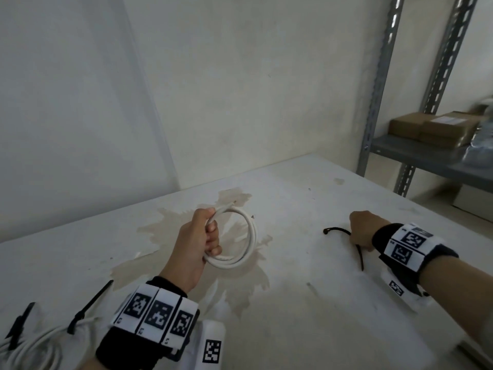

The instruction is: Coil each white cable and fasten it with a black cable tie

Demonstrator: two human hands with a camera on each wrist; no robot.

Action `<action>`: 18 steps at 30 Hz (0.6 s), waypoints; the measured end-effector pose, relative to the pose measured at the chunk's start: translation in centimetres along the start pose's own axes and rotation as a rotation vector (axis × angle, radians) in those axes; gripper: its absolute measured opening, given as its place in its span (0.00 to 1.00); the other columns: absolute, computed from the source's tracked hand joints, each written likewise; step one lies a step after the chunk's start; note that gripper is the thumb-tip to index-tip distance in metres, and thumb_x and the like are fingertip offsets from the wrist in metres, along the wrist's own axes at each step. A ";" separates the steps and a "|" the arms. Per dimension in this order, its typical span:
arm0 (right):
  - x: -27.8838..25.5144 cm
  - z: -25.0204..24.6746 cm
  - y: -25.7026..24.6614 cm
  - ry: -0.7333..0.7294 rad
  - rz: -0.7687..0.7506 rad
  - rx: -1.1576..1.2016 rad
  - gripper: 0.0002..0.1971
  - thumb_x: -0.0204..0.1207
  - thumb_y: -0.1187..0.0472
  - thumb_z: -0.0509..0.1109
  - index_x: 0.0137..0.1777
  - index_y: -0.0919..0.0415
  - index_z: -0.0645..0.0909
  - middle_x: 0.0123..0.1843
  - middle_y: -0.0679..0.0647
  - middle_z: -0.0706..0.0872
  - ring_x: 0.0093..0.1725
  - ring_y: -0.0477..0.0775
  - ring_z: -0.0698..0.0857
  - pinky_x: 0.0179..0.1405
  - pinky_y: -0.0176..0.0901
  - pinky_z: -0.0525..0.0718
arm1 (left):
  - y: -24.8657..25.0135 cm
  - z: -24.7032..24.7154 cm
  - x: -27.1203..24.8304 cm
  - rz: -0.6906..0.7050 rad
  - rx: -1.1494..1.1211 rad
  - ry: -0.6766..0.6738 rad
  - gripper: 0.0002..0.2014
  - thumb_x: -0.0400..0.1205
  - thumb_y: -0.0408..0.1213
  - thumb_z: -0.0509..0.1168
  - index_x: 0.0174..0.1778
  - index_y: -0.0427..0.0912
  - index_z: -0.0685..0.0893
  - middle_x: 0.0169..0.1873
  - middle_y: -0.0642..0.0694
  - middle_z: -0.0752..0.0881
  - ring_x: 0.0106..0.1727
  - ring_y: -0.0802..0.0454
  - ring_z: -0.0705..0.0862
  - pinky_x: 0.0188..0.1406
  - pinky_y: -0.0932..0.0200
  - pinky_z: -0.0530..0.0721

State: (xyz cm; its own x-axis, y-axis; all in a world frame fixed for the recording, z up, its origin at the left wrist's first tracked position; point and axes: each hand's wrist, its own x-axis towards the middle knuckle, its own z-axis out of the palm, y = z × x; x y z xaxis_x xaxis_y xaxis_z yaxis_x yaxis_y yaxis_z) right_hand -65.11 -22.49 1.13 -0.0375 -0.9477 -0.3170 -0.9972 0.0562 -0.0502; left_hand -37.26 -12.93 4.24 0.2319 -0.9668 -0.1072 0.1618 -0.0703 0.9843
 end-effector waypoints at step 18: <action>-10.3 -0.4 -16.8 0.103 -0.751 0.984 0.10 0.74 0.66 0.70 0.37 0.51 0.77 0.23 0.46 0.81 0.20 0.41 0.80 0.27 0.40 0.78 | 1.9 -4.4 -1.6 0.146 0.051 0.264 0.19 0.82 0.40 0.56 0.24 0.42 0.66 0.12 0.55 0.63 0.14 0.59 0.61 0.22 0.60 0.64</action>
State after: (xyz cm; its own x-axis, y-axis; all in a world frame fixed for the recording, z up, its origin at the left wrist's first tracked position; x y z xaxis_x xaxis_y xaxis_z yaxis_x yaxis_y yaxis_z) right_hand -47.96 -13.82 5.57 0.4723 -0.8647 0.1710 -0.3023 -0.3411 -0.8901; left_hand -33.07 -10.43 5.66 0.4917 -0.8707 0.0095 0.0618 0.0458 0.9970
